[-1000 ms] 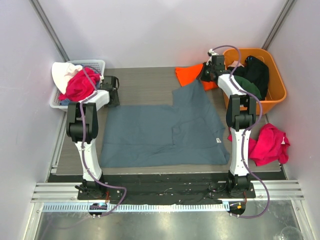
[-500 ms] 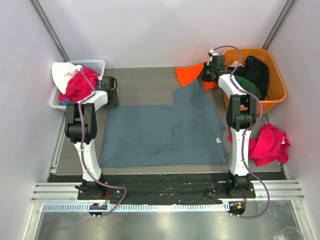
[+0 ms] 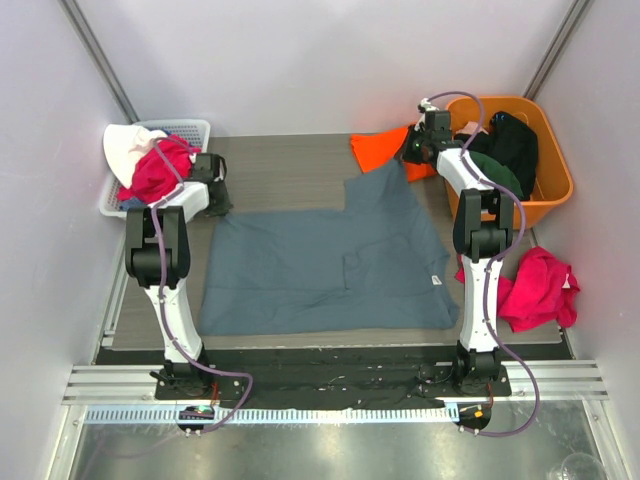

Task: Fold and stack the t-shirts
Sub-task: Fold the tshirt

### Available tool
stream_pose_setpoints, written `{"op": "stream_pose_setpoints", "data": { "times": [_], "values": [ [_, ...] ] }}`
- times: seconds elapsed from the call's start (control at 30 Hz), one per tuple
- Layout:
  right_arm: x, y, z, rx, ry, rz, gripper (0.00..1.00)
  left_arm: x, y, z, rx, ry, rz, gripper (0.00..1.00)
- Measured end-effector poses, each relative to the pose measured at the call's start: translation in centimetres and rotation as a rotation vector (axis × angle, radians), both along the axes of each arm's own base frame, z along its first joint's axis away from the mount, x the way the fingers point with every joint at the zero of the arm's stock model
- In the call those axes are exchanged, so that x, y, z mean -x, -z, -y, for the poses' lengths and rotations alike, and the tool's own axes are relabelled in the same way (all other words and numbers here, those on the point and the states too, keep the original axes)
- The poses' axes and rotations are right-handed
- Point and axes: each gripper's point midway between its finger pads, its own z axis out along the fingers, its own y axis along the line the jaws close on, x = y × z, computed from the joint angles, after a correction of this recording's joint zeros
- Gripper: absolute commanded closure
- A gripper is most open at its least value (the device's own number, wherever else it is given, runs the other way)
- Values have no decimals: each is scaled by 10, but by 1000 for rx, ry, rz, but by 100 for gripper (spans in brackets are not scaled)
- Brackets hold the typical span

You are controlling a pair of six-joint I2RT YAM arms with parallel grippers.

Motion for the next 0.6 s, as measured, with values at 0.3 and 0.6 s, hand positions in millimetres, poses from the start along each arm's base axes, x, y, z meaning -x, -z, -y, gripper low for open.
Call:
{"op": "stream_pose_setpoints", "data": {
  "times": [0.3, 0.6],
  "values": [
    [12, -33, 19, 22, 71, 30, 99, 8, -3, 10, 48, 31, -28, 100],
    [51, -124, 43, 30, 168, 157, 99, 16, -43, 18, 90, 56, 15, 100]
  ]
}}
